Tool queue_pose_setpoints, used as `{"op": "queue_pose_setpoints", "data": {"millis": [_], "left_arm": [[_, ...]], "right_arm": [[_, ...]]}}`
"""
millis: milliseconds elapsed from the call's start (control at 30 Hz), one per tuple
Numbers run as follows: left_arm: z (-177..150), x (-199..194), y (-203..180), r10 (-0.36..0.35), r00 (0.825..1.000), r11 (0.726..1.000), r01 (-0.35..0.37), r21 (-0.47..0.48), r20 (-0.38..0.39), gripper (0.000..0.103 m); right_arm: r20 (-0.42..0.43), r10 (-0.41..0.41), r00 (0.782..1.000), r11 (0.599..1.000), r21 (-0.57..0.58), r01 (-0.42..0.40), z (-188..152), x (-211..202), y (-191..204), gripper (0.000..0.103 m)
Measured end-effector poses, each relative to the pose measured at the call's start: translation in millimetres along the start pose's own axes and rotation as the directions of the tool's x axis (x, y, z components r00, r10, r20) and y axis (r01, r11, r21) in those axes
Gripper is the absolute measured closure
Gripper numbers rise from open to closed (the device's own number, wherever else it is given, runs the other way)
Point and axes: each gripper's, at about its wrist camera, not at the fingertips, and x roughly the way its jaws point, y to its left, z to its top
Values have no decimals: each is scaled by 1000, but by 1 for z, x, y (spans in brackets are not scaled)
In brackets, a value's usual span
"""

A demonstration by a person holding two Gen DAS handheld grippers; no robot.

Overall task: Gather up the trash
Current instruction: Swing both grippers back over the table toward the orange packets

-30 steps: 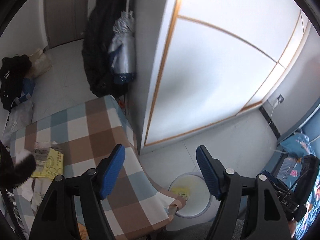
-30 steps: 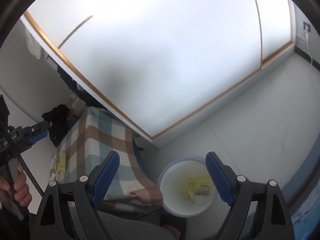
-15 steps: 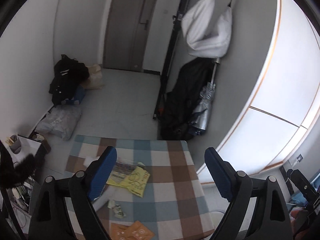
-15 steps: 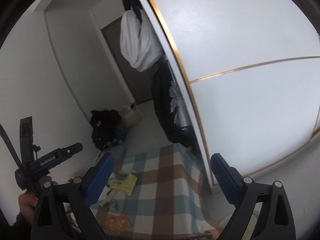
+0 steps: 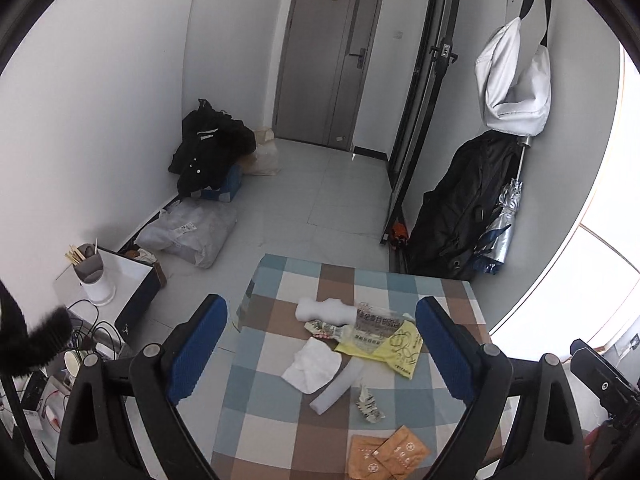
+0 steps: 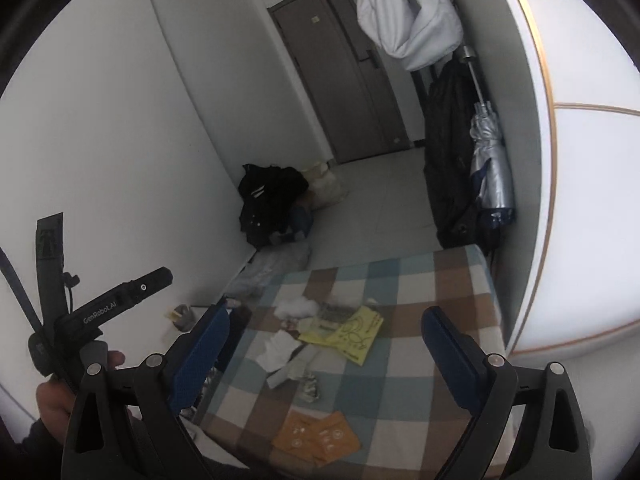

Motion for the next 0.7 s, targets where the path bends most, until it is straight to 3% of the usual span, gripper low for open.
{"op": "queue_pose_setpoints", "data": {"millis": [167,433,700], "left_arm": [[-13,3,35,31,999,999,-32,-32,-23,9],[-34,16,60,8,996,999,-11,-32,-88,9],[-40,25,68,-4,990,1000,6,17,-140,9]], "right_arm": [[-60,-10,998,1000,-24,8,-15,30,16,5],[-180,-71,981,994,-99,54,-48,70,24,6],[-342,-122,932,977,-205,53,-83,99,19,6]]}}
